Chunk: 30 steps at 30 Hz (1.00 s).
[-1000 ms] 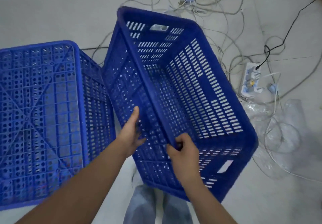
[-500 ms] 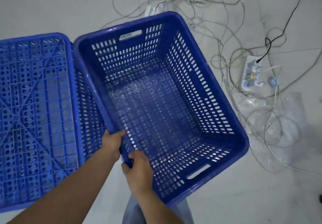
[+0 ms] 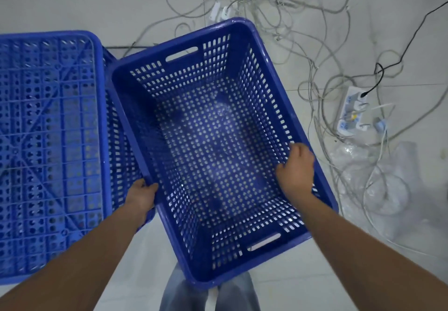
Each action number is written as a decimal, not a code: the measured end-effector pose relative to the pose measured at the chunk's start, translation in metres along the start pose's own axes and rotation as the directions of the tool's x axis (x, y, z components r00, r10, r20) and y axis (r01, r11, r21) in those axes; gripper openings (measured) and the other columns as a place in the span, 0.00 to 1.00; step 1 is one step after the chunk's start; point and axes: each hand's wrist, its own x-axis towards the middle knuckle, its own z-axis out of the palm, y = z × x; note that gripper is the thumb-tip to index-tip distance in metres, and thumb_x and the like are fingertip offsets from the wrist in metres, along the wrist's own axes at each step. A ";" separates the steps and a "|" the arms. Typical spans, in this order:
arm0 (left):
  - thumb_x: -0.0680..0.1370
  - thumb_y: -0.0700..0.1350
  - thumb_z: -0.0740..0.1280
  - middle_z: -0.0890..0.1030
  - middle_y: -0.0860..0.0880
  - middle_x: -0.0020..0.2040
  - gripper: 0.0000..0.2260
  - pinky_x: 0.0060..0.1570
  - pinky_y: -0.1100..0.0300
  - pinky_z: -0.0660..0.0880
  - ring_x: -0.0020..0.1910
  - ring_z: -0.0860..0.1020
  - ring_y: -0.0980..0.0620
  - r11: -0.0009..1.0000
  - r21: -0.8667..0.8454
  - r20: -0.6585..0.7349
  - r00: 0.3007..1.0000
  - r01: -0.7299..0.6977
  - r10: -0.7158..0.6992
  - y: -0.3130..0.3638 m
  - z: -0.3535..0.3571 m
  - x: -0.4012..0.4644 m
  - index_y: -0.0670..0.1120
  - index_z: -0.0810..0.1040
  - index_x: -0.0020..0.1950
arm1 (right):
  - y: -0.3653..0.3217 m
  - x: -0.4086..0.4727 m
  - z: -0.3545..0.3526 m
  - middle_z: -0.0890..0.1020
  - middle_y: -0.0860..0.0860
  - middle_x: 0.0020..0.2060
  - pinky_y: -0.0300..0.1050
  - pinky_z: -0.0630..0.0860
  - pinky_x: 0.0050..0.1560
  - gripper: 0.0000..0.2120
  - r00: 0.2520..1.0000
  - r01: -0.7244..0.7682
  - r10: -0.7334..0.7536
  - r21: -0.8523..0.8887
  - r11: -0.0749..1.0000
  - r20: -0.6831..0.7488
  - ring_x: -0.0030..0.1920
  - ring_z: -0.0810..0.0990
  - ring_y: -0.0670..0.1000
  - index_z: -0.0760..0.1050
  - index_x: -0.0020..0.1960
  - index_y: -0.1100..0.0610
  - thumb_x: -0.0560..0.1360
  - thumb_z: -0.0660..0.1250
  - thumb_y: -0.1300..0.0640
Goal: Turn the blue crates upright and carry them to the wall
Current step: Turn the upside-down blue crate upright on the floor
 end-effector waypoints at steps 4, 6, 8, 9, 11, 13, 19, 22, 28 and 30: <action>0.81 0.45 0.61 0.77 0.37 0.60 0.20 0.45 0.50 0.74 0.50 0.76 0.37 0.888 0.450 0.046 0.995 -0.095 0.083 0.005 -0.003 0.003 0.38 0.67 0.70 | 0.032 0.028 -0.015 0.64 0.61 0.71 0.59 0.64 0.69 0.32 0.970 -0.180 0.190 -0.079 0.981 0.152 0.70 0.64 0.62 0.55 0.74 0.63 0.73 0.64 0.63; 0.80 0.46 0.62 0.77 0.39 0.51 0.19 0.38 0.54 0.71 0.45 0.77 0.40 0.826 0.552 0.089 0.993 -0.115 0.079 0.008 -0.005 0.007 0.37 0.67 0.67 | 0.041 0.028 -0.012 0.63 0.61 0.72 0.58 0.66 0.68 0.35 0.949 -0.169 0.172 -0.037 0.985 0.264 0.70 0.65 0.62 0.49 0.76 0.62 0.75 0.63 0.62; 0.80 0.45 0.62 0.75 0.41 0.44 0.18 0.32 0.56 0.68 0.35 0.72 0.46 0.786 0.608 0.086 0.993 -0.118 0.082 0.013 -0.008 0.012 0.35 0.68 0.65 | 0.045 0.025 -0.008 0.54 0.58 0.76 0.55 0.64 0.70 0.39 0.946 -0.141 0.151 -0.054 0.989 0.286 0.74 0.58 0.60 0.41 0.78 0.61 0.76 0.63 0.62; 0.80 0.45 0.62 0.75 0.40 0.45 0.18 0.30 0.56 0.67 0.32 0.70 0.48 0.772 0.624 0.071 0.993 -0.117 0.093 0.017 -0.008 0.015 0.35 0.67 0.65 | 0.046 0.024 -0.008 0.50 0.56 0.77 0.54 0.63 0.70 0.41 0.948 -0.136 0.149 -0.065 0.989 0.280 0.75 0.55 0.58 0.39 0.78 0.60 0.77 0.63 0.61; 0.80 0.45 0.62 0.77 0.37 0.51 0.20 0.31 0.55 0.68 0.31 0.70 0.48 0.772 0.625 0.013 0.990 -0.117 0.140 0.029 -0.008 0.023 0.36 0.63 0.67 | 0.046 0.025 -0.008 0.49 0.56 0.78 0.53 0.63 0.69 0.41 0.949 -0.127 0.144 -0.077 0.989 0.281 0.76 0.54 0.58 0.37 0.77 0.60 0.76 0.63 0.61; 0.80 0.45 0.62 0.76 0.36 0.51 0.25 0.32 0.52 0.70 0.33 0.72 0.45 0.784 0.610 -0.055 0.980 -0.117 0.189 0.042 -0.007 0.031 0.36 0.57 0.72 | 0.046 0.027 -0.010 0.49 0.57 0.77 0.54 0.63 0.69 0.42 0.943 -0.119 0.144 -0.100 0.988 0.299 0.75 0.55 0.59 0.37 0.77 0.61 0.76 0.63 0.62; 0.81 0.37 0.58 0.75 0.29 0.60 0.23 0.51 0.42 0.74 0.56 0.76 0.32 0.708 0.702 -0.124 0.968 -0.071 0.219 0.055 -0.008 0.047 0.33 0.56 0.74 | 0.050 0.032 -0.009 0.52 0.58 0.77 0.56 0.65 0.69 0.42 0.941 -0.097 0.131 -0.120 0.988 0.311 0.73 0.58 0.60 0.37 0.77 0.61 0.77 0.64 0.61; 0.78 0.36 0.61 0.74 0.29 0.61 0.21 0.56 0.41 0.75 0.58 0.76 0.31 0.735 0.671 -0.117 0.965 -0.099 0.236 0.056 -0.013 0.050 0.31 0.62 0.69 | 0.047 0.035 -0.008 0.53 0.58 0.76 0.57 0.69 0.66 0.41 0.939 -0.124 0.169 -0.162 0.979 0.298 0.72 0.61 0.61 0.37 0.77 0.62 0.77 0.63 0.61; 0.79 0.34 0.60 0.72 0.39 0.46 0.03 0.40 0.46 0.74 0.40 0.72 0.41 0.879 0.475 -0.042 0.996 -0.048 0.077 0.046 -0.006 0.042 0.37 0.69 0.46 | 0.048 0.051 -0.013 0.50 0.58 0.77 0.56 0.63 0.70 0.41 0.942 -0.138 0.193 -0.204 0.969 0.276 0.75 0.55 0.61 0.38 0.77 0.63 0.77 0.63 0.62; 0.77 0.32 0.61 0.74 0.37 0.49 0.12 0.45 0.46 0.78 0.46 0.77 0.37 0.934 0.358 -0.045 0.999 -0.012 0.030 0.036 0.004 0.033 0.42 0.65 0.36 | 0.049 0.063 -0.022 0.51 0.59 0.76 0.57 0.63 0.71 0.41 0.939 -0.137 0.197 -0.219 0.966 0.284 0.74 0.55 0.61 0.39 0.77 0.62 0.76 0.65 0.62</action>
